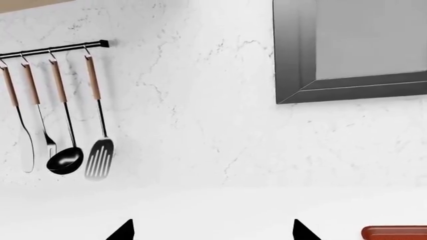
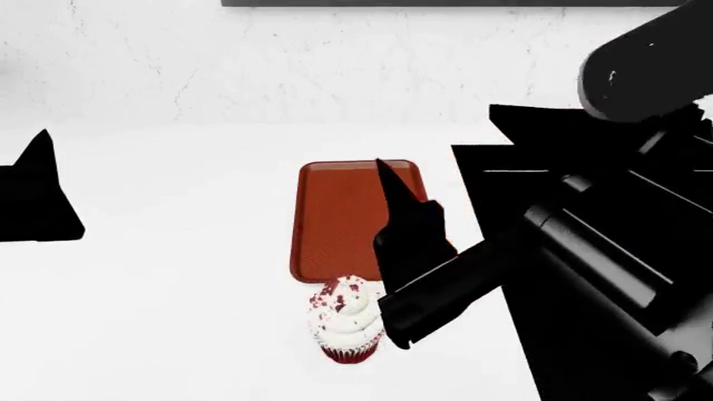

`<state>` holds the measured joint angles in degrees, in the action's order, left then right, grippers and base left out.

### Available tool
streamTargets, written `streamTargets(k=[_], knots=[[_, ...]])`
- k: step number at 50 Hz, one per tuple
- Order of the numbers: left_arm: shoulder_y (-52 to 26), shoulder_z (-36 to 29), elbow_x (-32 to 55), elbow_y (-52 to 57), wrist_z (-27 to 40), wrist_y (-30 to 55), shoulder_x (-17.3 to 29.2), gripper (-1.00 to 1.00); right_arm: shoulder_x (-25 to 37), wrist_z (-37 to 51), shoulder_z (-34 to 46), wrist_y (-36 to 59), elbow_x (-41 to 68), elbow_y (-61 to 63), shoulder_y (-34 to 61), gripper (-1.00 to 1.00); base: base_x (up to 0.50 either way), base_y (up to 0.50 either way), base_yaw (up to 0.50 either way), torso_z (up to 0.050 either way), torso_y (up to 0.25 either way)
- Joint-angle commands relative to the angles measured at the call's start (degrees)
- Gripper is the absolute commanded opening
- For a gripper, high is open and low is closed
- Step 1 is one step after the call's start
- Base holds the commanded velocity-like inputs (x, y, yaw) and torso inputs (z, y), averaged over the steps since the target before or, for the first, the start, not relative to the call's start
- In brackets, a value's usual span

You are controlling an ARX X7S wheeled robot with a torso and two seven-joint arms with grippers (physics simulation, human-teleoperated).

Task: Move the fresh-baked cupcake off the tray onto the counter, and place the bowl used for mixing into the sink.

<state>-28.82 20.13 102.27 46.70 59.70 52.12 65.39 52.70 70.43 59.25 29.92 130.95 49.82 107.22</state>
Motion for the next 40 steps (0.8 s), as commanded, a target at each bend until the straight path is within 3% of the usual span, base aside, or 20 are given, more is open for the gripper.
streamTargets(k=[1,29,32,34,40], knots=[[-0.26,-0.36,0.28,0.28,0.25,-0.32,-0.19,1.0,1.36,2.09,-1.44,0.21,1.62,0.7,2.82,1.0,0.0,0.0,0.0,0.0,0.0],[0.15,7.2,4.44,4.08,-1.02,-2.21,0.03,1.0,5.54,5.96,-3.64,0.23,2.39,1.78,5.24,1.0,0.0,0.0,0.0,0.0,0.0],[0.73,9.26,5.09,4.8,-1.61,-2.14,-0.44,1.0,5.8,6.4,-3.86,0.21,2.58,1.86,5.58,1.0,0.0,0.0,0.0,0.0,0.0],[4.4,12.89,2.91,7.15,-3.44,-0.08,-4.21,1.0,6.06,6.84,-3.87,0.34,2.39,1.85,5.68,1.0,0.0,0.0,0.0,0.0,0.0],[5.17,14.82,3.58,8.92,-4.68,0.48,-4.59,1.0,7.05,7.85,-4.44,0.41,2.8,2.19,6.51,1.0,0.0,0.0,0.0,0.0,0.0]])
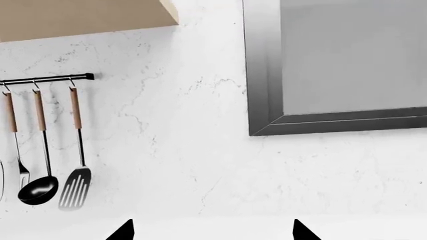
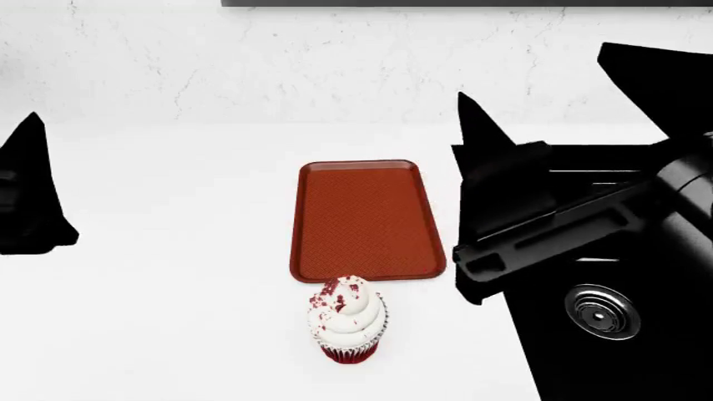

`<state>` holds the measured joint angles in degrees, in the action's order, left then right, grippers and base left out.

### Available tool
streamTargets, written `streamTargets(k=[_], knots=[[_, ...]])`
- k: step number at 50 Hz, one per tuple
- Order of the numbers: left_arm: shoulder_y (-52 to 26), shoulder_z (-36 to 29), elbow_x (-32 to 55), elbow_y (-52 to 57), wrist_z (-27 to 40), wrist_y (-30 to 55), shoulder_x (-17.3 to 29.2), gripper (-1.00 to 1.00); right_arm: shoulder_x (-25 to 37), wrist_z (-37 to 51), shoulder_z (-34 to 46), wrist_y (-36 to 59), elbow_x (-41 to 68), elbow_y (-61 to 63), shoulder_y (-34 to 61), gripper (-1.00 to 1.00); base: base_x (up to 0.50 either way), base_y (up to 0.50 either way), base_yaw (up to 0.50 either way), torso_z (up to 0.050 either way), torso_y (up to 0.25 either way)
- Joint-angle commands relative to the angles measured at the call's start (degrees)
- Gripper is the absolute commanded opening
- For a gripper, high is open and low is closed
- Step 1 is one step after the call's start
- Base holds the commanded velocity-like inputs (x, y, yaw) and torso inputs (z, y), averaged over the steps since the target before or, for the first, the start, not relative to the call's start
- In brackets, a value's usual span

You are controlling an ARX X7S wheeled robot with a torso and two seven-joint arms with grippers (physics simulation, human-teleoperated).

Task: Move the fresh-baked cupcake off the tray onto the counter, and place the bowl used for mixing into the sink.

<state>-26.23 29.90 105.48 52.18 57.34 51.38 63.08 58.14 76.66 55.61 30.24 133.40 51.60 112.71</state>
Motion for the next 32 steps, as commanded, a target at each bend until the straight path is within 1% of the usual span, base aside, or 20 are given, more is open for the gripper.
streamTargets(k=[1,5,9,10,13,17,18,23,24,32], knots=[[2.59,5.25,0.34,3.44,-2.39,1.36,-2.12,1.0,1.75,1.78,-0.82,0.13,0.22,0.39,1.03,1.0,0.0,0.0,0.0,0.0,0.0],[3.45,7.61,0.73,4.44,-2.98,2.18,-2.06,1.0,2.33,2.4,-1.32,-0.25,0.37,0.74,1.39,1.0,0.0,0.0,0.0,0.0,0.0],[4.59,11.37,2.03,5.36,-3.69,3.05,-1.98,1.0,2.04,3.64,-1.5,-0.18,1.31,0.89,2.59,1.0,0.0,0.0,0.0,0.0,0.0],[2.6,9.83,4.72,3.98,-2.08,0.45,2.01,1.0,1.92,4.05,-1.6,-0.2,1.7,0.95,3.07,1.0,0.0,0.0,0.0,0.0,0.0],[1.81,9.94,5.54,4.91,-1.52,-0.16,3.21,1.0,1.3,5.43,-1.64,-0.06,2.81,1.28,4.49,1.0,0.0,0.0,0.0,0.0,0.0],[1.62,10.5,6.69,5.4,-0.82,-0.68,3.47,1.0,1.56,6.52,-2.05,-0.11,4.05,1.77,5.85,1.0,0.0,0.0,0.0,0.0,0.0],[1.53,10.44,5.91,5.66,-1.32,-0.19,3.12,1.0,1.62,6.72,-2.14,-0.11,4.14,1.86,6.08,1.0,0.0,0.0,0.0,0.0,0.0],[1.65,12.05,7.45,6.06,-0.72,-0.34,2.7,1.0,2.01,7.37,-2.9,-0.53,3.02,3.3,6.45,1.0,0.0,0.0,0.0,0.0,0.0],[1.83,12.52,7.46,6.45,-0.83,-0.04,2.06,1.0,2.06,7.68,-2.84,-0.46,3.39,3.38,6.69,1.0,0.0,0.0,0.0,0.0,0.0],[0.09,10.53,7.46,7.16,-0.32,-0.4,1.86,1.0,3.44,8.37,-4.8,-1.43,2.59,4.84,8.09,1.0,0.0,0.0,0.0,0.0,0.0]])
